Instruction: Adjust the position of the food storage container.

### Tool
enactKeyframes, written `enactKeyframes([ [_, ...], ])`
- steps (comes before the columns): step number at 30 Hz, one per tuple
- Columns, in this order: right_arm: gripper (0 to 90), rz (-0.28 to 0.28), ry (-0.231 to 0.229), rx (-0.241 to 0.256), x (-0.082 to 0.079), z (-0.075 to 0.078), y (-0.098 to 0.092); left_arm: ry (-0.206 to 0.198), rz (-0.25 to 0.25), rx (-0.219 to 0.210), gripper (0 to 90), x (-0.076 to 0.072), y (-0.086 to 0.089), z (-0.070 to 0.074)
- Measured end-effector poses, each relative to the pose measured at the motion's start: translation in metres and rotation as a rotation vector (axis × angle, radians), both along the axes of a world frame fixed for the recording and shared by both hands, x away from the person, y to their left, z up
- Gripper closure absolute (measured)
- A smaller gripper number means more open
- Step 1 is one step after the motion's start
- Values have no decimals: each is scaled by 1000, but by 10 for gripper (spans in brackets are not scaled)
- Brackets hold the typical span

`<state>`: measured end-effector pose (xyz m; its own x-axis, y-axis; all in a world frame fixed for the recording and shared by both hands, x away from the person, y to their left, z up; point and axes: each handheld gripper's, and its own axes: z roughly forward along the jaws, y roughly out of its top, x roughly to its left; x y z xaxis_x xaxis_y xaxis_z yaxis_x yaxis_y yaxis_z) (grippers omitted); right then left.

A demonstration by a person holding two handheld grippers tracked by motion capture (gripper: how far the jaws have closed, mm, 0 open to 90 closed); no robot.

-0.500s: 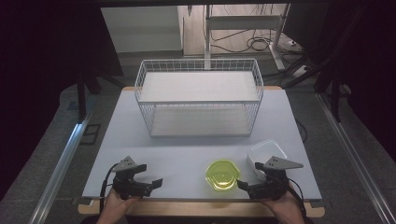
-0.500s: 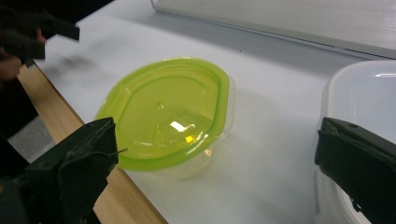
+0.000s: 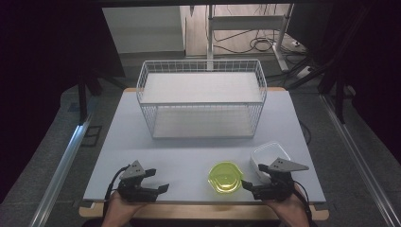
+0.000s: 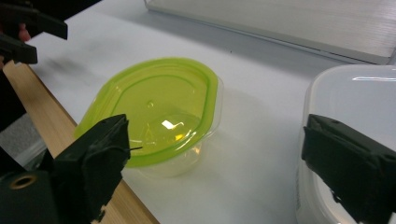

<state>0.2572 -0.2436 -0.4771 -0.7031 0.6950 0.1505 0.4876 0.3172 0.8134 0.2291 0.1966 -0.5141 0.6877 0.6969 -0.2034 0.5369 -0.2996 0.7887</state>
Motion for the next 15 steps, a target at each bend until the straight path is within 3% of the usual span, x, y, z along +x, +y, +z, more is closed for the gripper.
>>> enactKeyframes([
  [3,187,14,-15,-18,-3,1,2,-1,-3,1,209,0,0,0],
  [4,338,34,-15,-37,-5,3,4,-1,-2,0,214,1,0,0],
  [5,338,34,-15,-37,-5,3,4,-1,-2,0,214,1,0,-1],
  [6,412,48,-8,-45,-6,3,5,-2,-1,2,217,1,0,-1],
  [9,715,110,1,-98,-12,4,9,-5,1,12,221,0,0,-1],
  [10,715,110,1,-98,-12,4,9,-6,2,13,221,0,0,-1],
  [12,873,115,20,-108,-17,4,10,-10,10,15,227,0,1,0],
  [14,889,116,28,-113,-18,3,11,-12,15,14,229,0,1,0],
  [15,893,114,58,-140,-21,-1,13,-11,16,11,231,0,2,0],
])
